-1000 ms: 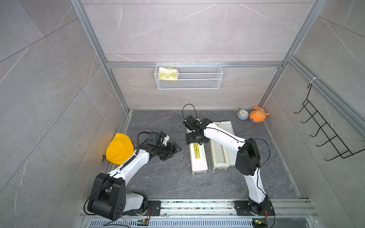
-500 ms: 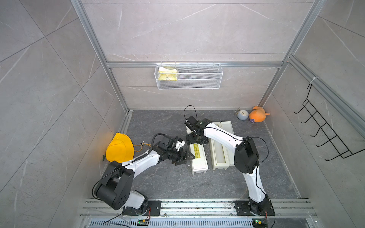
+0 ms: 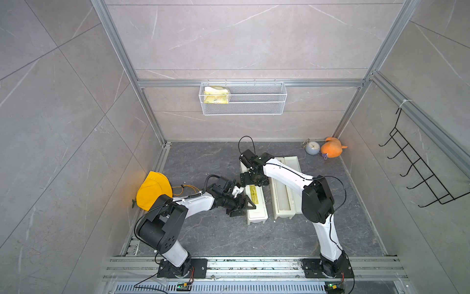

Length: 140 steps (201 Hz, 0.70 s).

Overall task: Put plastic wrap rolls into dispensers
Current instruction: Close the lid on the plastic wrap cutting box.

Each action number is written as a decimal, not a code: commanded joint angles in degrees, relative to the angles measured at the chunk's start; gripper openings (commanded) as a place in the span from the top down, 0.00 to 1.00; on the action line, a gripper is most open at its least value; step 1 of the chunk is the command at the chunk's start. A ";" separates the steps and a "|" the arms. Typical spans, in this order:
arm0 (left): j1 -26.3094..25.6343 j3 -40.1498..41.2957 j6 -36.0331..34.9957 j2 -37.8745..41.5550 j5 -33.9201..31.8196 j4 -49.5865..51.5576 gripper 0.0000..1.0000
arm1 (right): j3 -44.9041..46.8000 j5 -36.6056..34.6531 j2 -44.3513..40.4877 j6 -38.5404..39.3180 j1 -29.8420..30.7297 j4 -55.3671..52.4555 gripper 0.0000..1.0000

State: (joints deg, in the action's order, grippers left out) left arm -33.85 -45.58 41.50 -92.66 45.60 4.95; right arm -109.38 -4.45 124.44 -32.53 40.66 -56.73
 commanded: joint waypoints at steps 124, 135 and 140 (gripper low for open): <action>1.21 2.33 0.05 -2.70 -2.23 -0.60 0.32 | 7.98 5.26 -8.45 2.30 -2.86 6.32 0.00; 1.28 2.61 0.03 -2.70 -2.27 -0.73 0.33 | 11.43 7.54 -11.16 2.32 -3.62 8.73 0.00; 1.32 2.73 0.00 -2.70 -2.17 -0.78 0.33 | 13.19 8.66 -12.40 2.32 -3.88 9.87 0.00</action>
State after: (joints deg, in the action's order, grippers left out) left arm -33.01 -44.84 42.17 -93.21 47.68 2.90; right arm -102.00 -0.49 119.52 -31.62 38.87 -50.41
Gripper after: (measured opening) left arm 0.678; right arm 0.995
